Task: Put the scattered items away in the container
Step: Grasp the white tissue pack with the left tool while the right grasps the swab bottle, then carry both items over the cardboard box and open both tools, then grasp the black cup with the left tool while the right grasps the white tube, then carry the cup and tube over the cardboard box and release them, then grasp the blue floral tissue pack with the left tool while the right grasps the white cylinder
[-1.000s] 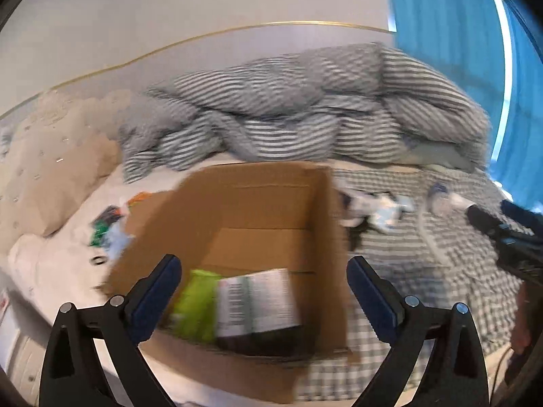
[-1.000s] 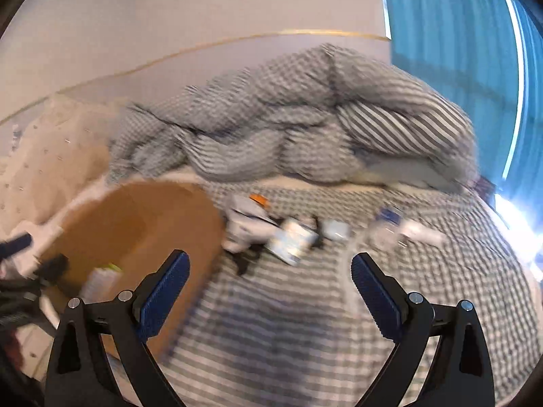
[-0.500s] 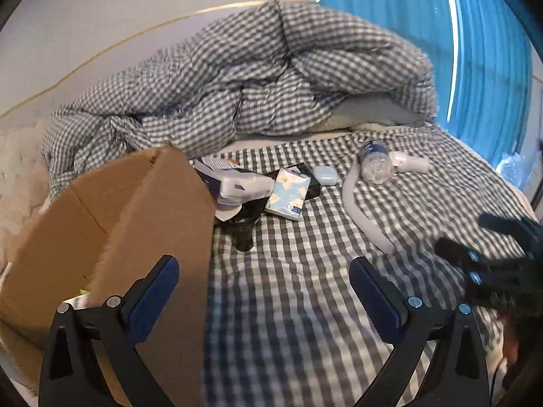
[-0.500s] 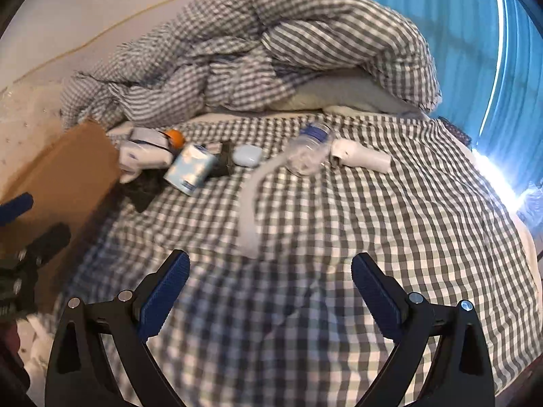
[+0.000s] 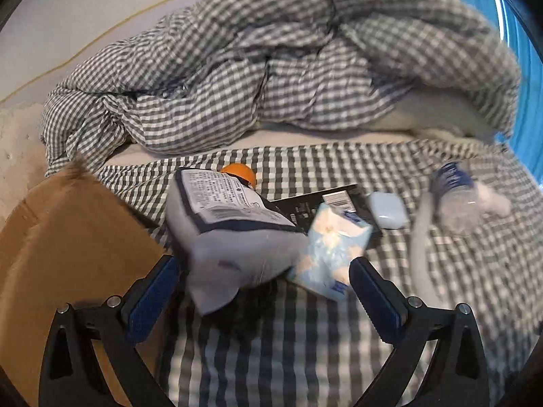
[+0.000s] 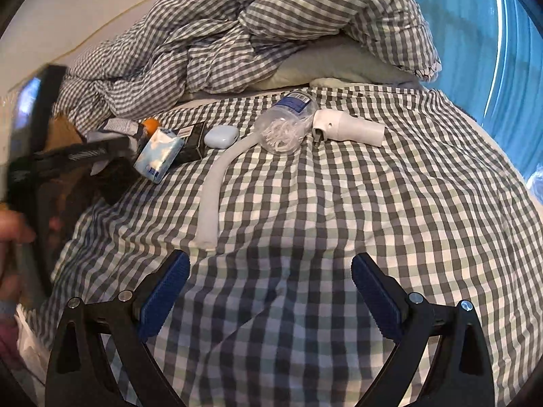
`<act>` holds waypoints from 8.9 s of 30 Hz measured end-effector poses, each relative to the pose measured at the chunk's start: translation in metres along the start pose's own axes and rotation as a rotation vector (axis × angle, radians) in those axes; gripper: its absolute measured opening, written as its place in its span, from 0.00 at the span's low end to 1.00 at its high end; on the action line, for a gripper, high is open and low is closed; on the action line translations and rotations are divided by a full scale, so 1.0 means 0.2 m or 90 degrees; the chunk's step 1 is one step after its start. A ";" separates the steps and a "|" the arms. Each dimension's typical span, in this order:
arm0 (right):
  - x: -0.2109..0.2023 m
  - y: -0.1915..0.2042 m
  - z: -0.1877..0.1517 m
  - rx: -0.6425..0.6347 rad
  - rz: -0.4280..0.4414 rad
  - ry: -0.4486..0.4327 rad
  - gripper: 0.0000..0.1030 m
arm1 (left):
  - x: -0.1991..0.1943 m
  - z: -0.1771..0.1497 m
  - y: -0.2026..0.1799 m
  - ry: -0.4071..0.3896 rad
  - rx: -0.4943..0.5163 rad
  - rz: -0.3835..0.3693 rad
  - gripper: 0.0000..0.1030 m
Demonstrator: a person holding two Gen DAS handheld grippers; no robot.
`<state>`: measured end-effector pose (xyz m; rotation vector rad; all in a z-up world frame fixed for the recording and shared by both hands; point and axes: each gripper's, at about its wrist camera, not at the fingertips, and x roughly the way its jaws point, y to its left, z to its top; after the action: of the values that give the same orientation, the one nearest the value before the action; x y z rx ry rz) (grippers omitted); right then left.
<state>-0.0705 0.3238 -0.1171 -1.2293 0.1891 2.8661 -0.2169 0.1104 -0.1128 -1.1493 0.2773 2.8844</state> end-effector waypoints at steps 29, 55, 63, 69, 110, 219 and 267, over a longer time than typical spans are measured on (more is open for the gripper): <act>0.43 0.04 0.57 0.023 -0.027 -0.019 0.94 | 0.31 0.09 0.23 0.028 -0.087 0.041 0.21; 0.20 0.10 0.46 0.091 -0.070 -0.060 0.61 | -0.26 0.06 0.11 -0.043 -0.046 -0.025 0.21; -0.30 0.38 0.41 0.025 0.002 -0.127 0.61 | -0.70 0.05 0.26 -0.091 -0.080 -0.044 0.21; -0.56 0.74 0.39 -0.048 0.057 -0.169 0.61 | -0.98 0.00 0.57 -0.109 -0.118 -0.018 0.21; -0.61 0.71 0.24 -0.071 -0.006 -0.173 0.94 | -1.06 -0.31 0.75 -0.095 -0.061 0.003 1.00; -0.62 1.53 0.40 -0.221 0.375 -0.146 0.13 | -0.99 -0.26 1.14 -0.092 -0.124 0.062 0.27; 0.49 -0.21 0.66 -0.238 -0.092 0.042 0.88 | 0.14 -0.14 -0.19 0.057 -0.028 -0.067 1.00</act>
<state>-0.2303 0.3781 -0.1019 -1.3233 -0.4361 2.8174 -0.2146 0.1411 -0.1568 -1.2620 0.1520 2.7665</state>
